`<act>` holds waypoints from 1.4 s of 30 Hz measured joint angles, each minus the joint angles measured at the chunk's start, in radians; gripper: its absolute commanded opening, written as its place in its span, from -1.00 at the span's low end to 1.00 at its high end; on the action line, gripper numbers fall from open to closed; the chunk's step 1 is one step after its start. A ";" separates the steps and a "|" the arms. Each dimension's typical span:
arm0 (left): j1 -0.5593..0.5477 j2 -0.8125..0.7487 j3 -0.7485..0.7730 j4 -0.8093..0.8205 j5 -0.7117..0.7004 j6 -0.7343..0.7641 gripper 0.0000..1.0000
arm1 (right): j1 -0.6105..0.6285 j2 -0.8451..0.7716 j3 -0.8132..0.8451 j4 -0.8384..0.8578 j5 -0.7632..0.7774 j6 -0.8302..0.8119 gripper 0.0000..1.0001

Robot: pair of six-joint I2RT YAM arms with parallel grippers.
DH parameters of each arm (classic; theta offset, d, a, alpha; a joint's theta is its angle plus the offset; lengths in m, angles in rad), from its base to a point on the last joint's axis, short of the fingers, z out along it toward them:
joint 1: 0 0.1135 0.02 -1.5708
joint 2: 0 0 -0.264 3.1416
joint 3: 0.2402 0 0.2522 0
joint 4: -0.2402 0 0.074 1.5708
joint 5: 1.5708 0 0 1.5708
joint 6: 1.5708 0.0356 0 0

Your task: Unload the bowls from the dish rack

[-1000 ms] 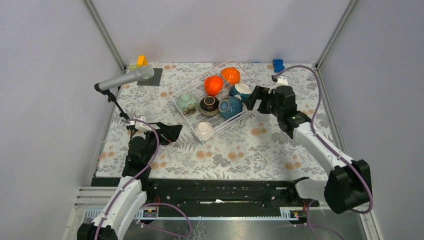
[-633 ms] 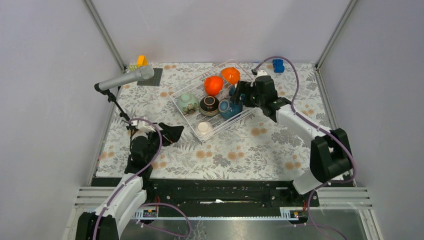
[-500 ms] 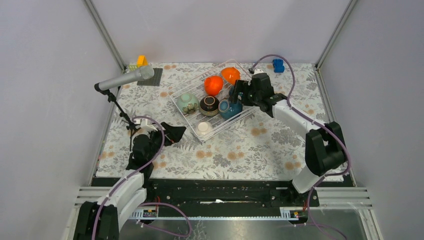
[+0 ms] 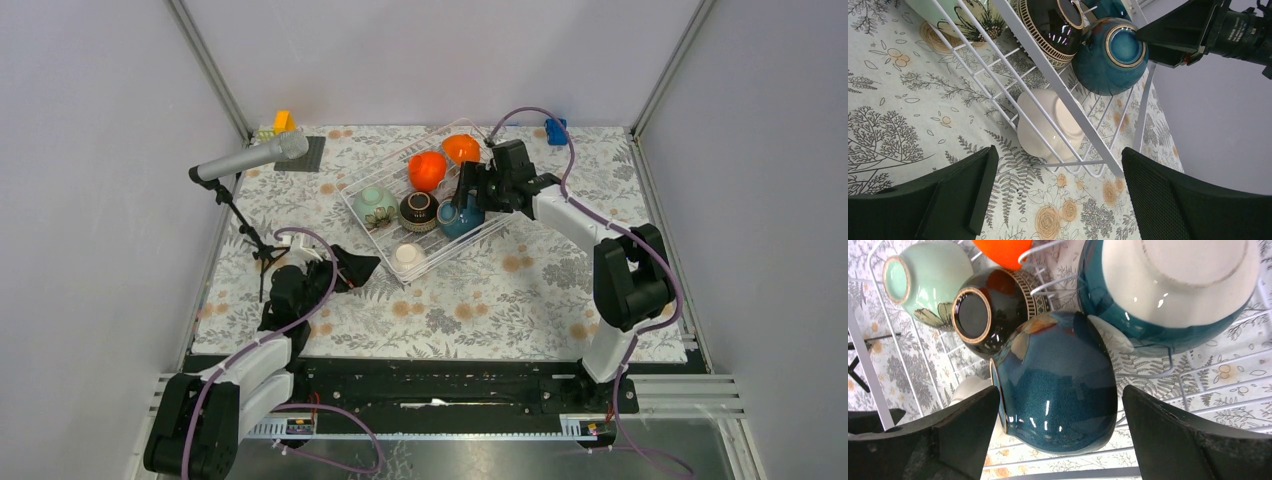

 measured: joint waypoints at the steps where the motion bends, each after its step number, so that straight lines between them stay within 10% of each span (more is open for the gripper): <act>1: 0.000 -0.001 0.000 0.002 0.002 0.000 0.97 | 0.000 0.002 0.000 -0.010 -0.011 -0.002 0.99; 12: -0.002 -0.029 0.000 0.008 0.015 0.000 0.97 | 0.000 0.003 0.000 -0.047 -0.056 -0.037 0.63; 29: -0.003 -0.047 0.000 0.013 0.015 0.007 0.97 | 0.018 -0.029 -0.005 -0.055 -0.146 -0.059 0.77; 36: -0.005 -0.054 0.000 0.013 0.015 0.007 0.96 | 0.037 -0.055 -0.034 0.003 -0.203 -0.030 0.53; 42: -0.005 -0.058 0.000 0.013 0.015 0.008 0.96 | 0.037 -0.053 -0.076 0.078 -0.235 0.019 -0.08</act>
